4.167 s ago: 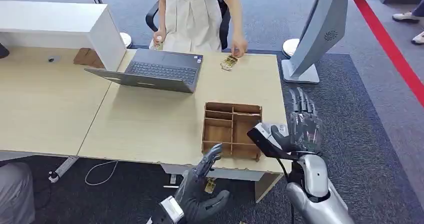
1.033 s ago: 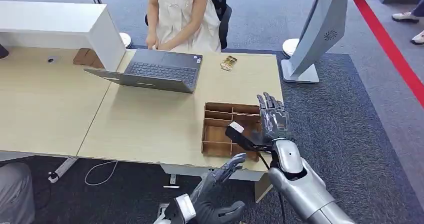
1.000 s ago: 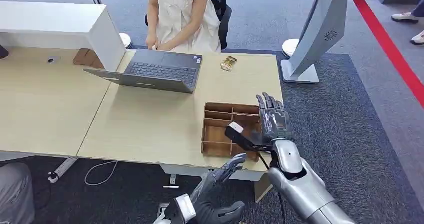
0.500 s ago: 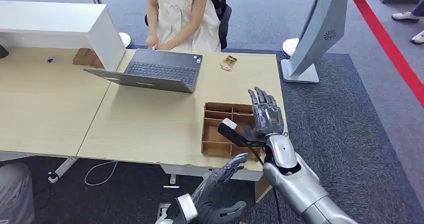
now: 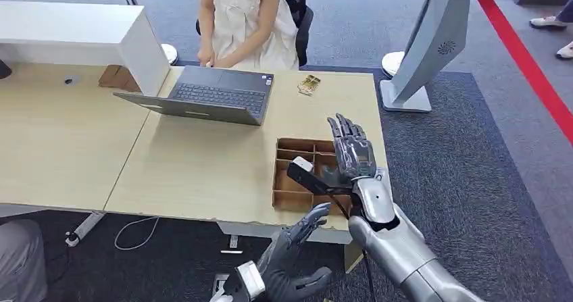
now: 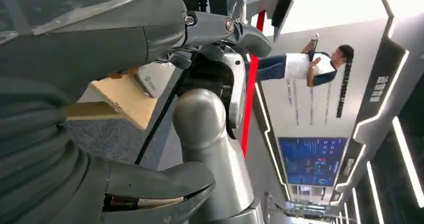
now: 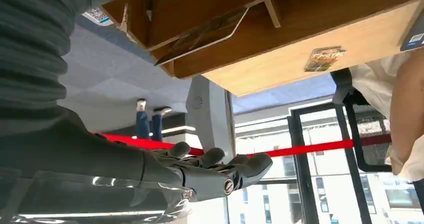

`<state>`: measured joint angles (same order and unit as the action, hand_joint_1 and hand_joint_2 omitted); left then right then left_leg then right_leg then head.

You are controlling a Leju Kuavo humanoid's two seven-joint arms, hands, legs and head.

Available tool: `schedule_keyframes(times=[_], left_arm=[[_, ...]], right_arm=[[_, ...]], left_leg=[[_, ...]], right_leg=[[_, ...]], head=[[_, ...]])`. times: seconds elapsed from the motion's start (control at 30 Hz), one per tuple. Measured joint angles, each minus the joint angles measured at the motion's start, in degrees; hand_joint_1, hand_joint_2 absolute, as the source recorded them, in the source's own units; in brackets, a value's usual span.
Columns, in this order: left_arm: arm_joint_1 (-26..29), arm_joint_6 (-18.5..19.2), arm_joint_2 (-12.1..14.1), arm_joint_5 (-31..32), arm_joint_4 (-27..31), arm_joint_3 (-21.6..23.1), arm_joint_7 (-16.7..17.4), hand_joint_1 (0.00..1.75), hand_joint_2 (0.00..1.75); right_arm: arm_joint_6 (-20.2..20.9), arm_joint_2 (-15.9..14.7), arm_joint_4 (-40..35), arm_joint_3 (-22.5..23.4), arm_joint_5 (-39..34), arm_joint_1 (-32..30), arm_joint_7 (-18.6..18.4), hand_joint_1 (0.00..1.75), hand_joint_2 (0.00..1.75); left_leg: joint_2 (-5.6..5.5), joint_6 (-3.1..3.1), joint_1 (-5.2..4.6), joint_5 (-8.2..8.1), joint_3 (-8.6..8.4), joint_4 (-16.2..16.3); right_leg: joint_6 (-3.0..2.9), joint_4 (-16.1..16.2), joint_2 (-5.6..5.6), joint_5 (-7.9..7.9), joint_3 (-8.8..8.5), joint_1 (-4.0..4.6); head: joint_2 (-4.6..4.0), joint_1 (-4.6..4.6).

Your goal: Pass the card to the sensor for recognition and then transmit it.

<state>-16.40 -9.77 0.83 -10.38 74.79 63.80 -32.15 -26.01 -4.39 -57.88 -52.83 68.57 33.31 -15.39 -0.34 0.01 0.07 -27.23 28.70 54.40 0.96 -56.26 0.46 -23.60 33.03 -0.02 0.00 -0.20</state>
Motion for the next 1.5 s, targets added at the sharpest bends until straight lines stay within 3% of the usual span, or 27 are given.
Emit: schedule_keyframes(times=[0.63,1.5], left_arm=[[0.00,-1.51,0.04,-0.79,0.04,-0.02,0.39,0.00,1.75],[0.12,-4.03,0.00,1.01,0.28,-0.39,1.55,0.00,1.75]], right_arm=[[-0.33,0.07,2.47,-0.90,-0.73,0.59,-0.42,0.00,1.75],[-2.21,2.54,6.58,-0.66,-1.29,2.73,2.19,0.00,1.75]], left_leg=[[0.00,0.00,0.00,0.00,0.00,0.00],[0.00,-0.01,0.00,0.01,-0.01,0.00]], right_leg=[[0.00,0.00,0.00,0.00,0.00,0.00],[0.00,-0.01,0.00,0.00,0.00,0.00]], head=[[0.00,0.00],[0.00,0.00]])
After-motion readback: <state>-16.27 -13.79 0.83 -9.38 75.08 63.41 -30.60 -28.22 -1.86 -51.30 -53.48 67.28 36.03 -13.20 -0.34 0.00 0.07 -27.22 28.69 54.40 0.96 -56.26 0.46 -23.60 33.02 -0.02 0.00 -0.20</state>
